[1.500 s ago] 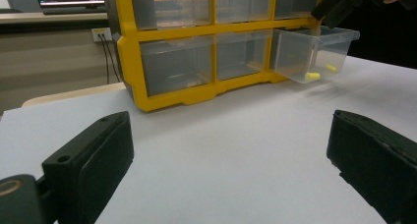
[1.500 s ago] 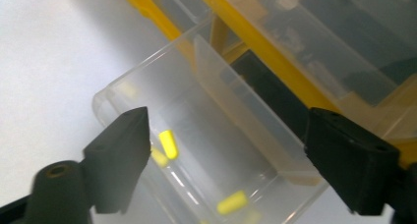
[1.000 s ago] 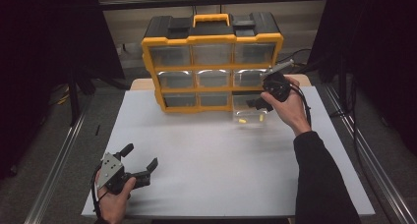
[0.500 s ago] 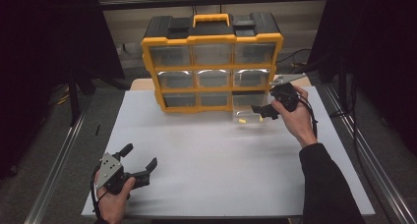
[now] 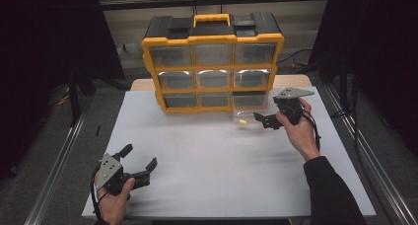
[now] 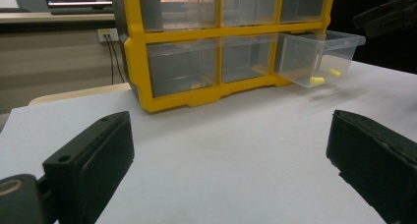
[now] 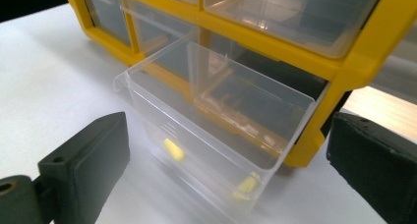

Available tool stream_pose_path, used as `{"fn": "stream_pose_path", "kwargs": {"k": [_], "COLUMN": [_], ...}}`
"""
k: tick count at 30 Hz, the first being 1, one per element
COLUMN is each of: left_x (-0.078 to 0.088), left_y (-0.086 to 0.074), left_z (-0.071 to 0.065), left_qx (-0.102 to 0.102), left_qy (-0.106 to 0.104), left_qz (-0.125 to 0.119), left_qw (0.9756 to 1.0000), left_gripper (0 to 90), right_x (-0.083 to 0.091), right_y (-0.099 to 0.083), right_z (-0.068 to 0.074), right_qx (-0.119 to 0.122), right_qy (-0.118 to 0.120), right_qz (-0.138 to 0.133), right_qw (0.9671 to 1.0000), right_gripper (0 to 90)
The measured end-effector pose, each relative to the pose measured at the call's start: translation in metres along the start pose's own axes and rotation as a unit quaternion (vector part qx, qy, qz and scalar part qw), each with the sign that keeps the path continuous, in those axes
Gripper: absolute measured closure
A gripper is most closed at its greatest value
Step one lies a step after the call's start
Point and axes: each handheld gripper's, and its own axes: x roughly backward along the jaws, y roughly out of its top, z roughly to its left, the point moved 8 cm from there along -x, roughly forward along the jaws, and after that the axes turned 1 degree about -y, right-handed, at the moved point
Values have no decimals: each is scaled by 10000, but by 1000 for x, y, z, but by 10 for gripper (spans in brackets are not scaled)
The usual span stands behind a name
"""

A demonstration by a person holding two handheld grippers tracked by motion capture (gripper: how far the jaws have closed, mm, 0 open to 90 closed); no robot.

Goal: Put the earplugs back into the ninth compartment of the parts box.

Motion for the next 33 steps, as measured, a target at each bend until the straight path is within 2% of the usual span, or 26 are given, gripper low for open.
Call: {"fn": "stream_pose_path", "kwargs": {"k": [3,9,20,24,33], "left_x": [0,-1,-1,-1,0], "left_y": [0,-1,0,0,0], "left_z": [0,-2,-1,0,0], "left_qx": [-25,-14,-30,40,-45], "left_qy": [-19,-27,14,53,54], "left_qz": [27,23,25,18,31], "left_qw": [10000,10000,10000,10000,10000], "left_gripper": [40,40,41,41,40], "right_x": [4,11,26,33,50], "right_y": [-5,-17,-37,-44,-56], "right_z": [1,10,18,20,23], "right_qx": [-51,-152,-305,-288,-350], "right_qy": [-55,45,-190,-299,-471], "right_qz": [-142,-316,-564,-652,-834], "right_qw": [9999,9994,9978,9970,9948], "right_gripper": [22,19,19,20,20]}}
